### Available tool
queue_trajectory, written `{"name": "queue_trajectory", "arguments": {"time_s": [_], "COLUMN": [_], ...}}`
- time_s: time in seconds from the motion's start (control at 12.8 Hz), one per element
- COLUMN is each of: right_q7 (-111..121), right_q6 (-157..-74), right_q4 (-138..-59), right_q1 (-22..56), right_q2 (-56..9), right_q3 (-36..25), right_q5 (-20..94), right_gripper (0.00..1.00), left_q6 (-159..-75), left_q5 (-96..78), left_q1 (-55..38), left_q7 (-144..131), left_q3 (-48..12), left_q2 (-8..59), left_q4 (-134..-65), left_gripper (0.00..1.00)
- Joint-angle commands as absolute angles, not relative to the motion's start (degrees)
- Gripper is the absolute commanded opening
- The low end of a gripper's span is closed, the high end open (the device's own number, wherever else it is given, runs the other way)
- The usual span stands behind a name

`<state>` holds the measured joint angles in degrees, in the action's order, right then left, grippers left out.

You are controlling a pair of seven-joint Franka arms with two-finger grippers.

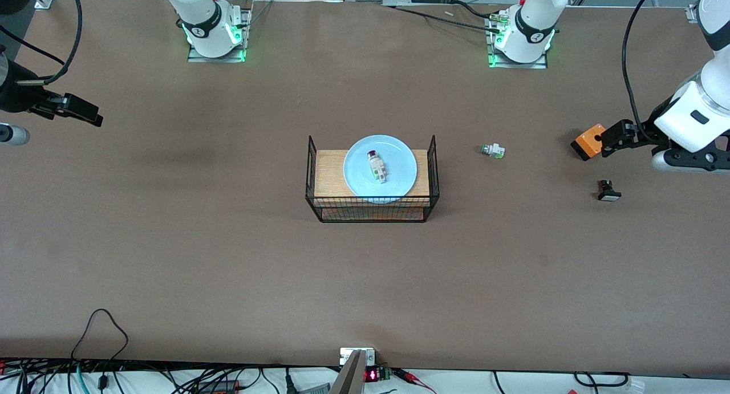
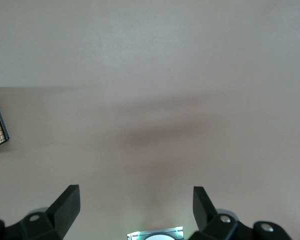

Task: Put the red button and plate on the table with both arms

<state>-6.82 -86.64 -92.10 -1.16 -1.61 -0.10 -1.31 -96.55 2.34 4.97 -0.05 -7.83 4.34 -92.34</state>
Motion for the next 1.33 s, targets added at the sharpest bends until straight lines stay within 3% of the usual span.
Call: {"name": "queue_trajectory", "arguments": {"time_s": [0.0, 0.63, 1.02, 1.25], "right_q7": [-7.1, -6.9, -6.6, -6.6], "right_q6": [-86.3, -86.2, -86.2, -86.3], "right_q4": [-91.0, -91.0, -91.0, -91.0], "right_q1": [-1.2, -1.3, -1.4, -1.4], "right_q2": [-1.9, -1.9, -1.9, -2.0], "right_q3": [-0.1, -0.2, -0.2, -0.2], "right_q5": [-1.1, -1.1, -1.2, -1.2], "right_gripper": [1.00, 1.00, 1.00, 1.00], "left_q6": [-95.4, -92.7, -93.2, -96.1], "left_q5": [1.7, 1.7, 1.7, 1.8], "left_q1": [4.9, 4.5, 2.6, -3.7], "left_q7": [-0.2, -0.8, -15.0, -24.6], "left_q3": [-7.8, -8.3, -23.5, -25.9], "left_q2": [4.1, 4.8, 10.2, 18.9], "left_q4": [-91.4, -90.4, -90.0, -84.4], "left_gripper": [1.00, 1.00, 1.00, 1.00]}}
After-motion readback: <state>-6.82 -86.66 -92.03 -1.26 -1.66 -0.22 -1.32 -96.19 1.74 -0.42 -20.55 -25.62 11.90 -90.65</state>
